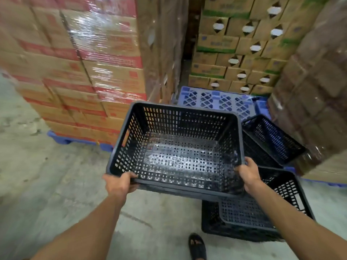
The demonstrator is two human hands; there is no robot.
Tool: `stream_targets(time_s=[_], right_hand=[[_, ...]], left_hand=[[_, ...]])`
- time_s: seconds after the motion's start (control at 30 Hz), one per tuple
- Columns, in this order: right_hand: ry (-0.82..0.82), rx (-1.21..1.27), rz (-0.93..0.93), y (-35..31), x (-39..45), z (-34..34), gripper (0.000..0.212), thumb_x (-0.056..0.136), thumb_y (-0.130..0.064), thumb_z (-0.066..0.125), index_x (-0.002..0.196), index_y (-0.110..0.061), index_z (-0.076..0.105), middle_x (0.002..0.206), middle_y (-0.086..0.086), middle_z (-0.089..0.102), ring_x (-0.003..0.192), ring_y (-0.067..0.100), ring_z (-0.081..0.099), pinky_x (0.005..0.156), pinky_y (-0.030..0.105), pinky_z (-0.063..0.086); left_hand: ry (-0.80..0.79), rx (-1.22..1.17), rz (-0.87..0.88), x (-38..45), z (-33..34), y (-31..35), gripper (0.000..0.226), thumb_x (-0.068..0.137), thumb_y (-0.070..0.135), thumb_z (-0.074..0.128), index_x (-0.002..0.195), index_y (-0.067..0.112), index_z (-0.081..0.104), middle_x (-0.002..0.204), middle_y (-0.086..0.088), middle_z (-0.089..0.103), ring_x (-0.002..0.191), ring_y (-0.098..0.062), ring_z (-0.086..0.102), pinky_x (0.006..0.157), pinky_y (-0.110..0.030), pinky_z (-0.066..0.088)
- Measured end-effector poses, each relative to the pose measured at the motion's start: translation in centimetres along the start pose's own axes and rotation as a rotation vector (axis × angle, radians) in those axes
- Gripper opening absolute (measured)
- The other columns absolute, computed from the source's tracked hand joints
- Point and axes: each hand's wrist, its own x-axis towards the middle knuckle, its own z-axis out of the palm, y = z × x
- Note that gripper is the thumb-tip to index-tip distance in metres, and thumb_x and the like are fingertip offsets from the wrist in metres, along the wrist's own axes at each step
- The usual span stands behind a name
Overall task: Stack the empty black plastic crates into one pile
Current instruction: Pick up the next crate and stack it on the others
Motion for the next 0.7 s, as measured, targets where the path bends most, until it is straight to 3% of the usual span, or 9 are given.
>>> stream_targets(time_s=[0.07,0.13,0.27,0.47,0.57,0.7], right_hand=[[0.039,0.009,0.016,-0.2,0.1,-3.3,0.027,0.088,0.005,0.048,0.108,-0.012,0.053,0.091,0.009,0.058,0.073,0.020,0.051,0.065,0.035,0.046],[0.067,0.013,0.023,0.0,0.3,-6.8,0.025,0.088,0.003,0.048,0.108,-0.009,0.054,0.088,0.009,0.057,0.073,0.021,0.050,0.067,0.037,0.043],[0.131,0.016,0.033,1.5,1.0,-13.6,0.028,0.083,0.010,0.046,0.105,-0.004,0.056,0.080,0.009,0.057,0.066,0.019,0.048,0.058,0.031,0.039],[0.162,0.010,0.087,7.1,5.2,-23.0,0.031,0.077,0.011,0.048,0.099,-0.011,0.057,0.089,0.019,0.064,0.076,0.031,0.057,0.068,0.039,0.049],[0.204,-0.026,0.132,9.5,7.6,-27.9,0.031,0.077,0.011,0.050,0.099,-0.010,0.057,0.077,0.015,0.060,0.066,0.027,0.053,0.057,0.032,0.042],[0.239,-0.070,0.170,12.4,11.0,-32.9,0.029,0.077,0.009,0.051,0.097,-0.010,0.058,0.073,0.013,0.059,0.061,0.025,0.052,0.055,0.033,0.041]], left_hand=[[-0.087,0.056,-0.008,-1.4,1.7,0.7,0.060,0.062,0.001,0.074,0.111,-0.003,0.039,0.077,-0.031,0.067,0.038,-0.031,0.065,0.039,-0.032,0.054],[-0.169,0.100,-0.030,-2.4,3.7,0.5,0.061,0.065,0.003,0.072,0.119,-0.007,0.046,0.069,-0.030,0.069,0.041,-0.033,0.067,0.041,-0.033,0.054],[-0.269,0.182,-0.046,-4.6,8.8,-1.4,0.057,0.070,0.007,0.069,0.122,-0.009,0.049,0.064,-0.026,0.071,0.048,-0.034,0.070,0.043,-0.034,0.055],[-0.362,0.245,-0.089,-11.0,16.9,-5.5,0.047,0.078,0.004,0.063,0.122,-0.008,0.050,0.076,-0.029,0.071,0.054,-0.035,0.072,0.043,-0.032,0.056],[-0.406,0.264,-0.145,-14.6,21.3,-7.5,0.051,0.079,0.003,0.065,0.125,-0.008,0.046,0.086,-0.030,0.071,0.059,-0.035,0.074,0.046,-0.033,0.056],[-0.403,0.265,-0.223,-19.1,26.1,-10.5,0.048,0.081,0.000,0.064,0.125,-0.007,0.046,0.095,-0.030,0.070,0.061,-0.034,0.074,0.046,-0.031,0.057]])
